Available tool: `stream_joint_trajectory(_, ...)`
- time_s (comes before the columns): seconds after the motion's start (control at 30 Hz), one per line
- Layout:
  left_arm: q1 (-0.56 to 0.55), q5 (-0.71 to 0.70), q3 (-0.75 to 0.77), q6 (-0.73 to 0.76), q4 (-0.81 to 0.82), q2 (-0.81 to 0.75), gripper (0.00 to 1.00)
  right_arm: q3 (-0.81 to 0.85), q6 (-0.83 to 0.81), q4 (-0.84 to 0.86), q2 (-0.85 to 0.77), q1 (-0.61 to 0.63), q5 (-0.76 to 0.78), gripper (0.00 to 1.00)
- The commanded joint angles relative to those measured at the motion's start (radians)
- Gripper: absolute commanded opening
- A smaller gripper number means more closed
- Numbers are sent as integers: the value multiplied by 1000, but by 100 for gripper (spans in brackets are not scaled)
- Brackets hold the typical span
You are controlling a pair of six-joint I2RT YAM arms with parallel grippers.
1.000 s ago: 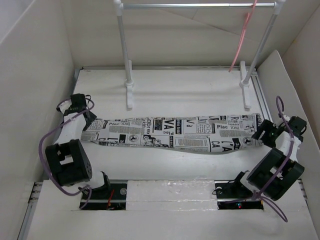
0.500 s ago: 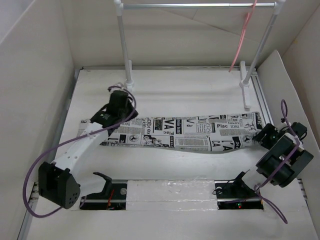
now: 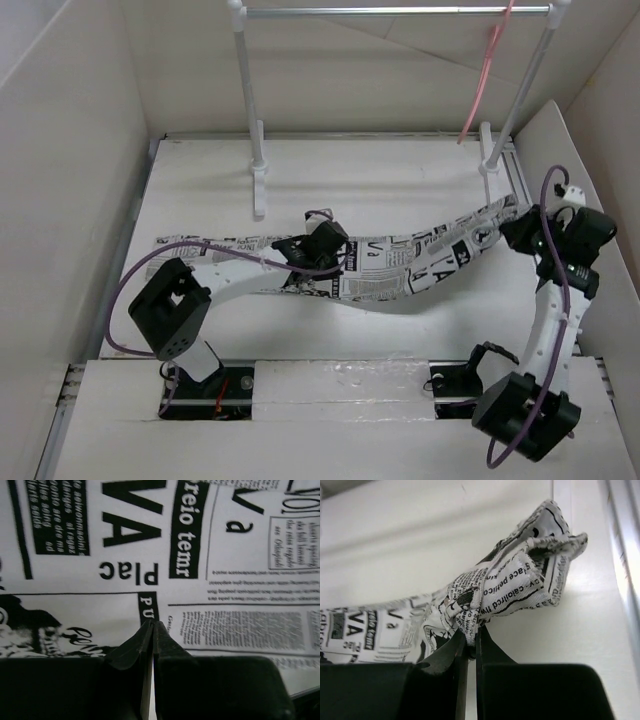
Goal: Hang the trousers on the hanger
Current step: Fold the trousers at the center of the board.
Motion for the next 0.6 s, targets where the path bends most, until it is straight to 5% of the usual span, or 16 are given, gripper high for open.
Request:
stream_joint_trajectory(0.0, 2, -11, -15, -41, 96, 1, 0, 188, -6, -136, -39, 40, 59, 0)
stream_joint_trajectory(0.2, -131, 67, 15, -99, 223, 120, 0, 483, -95, -266, 5, 122, 118, 0)
stream_joint_trajectory(0.57, -253, 115, 151, -190, 337, 324, 0, 483, -141, -335, -61, 297, 203, 0)
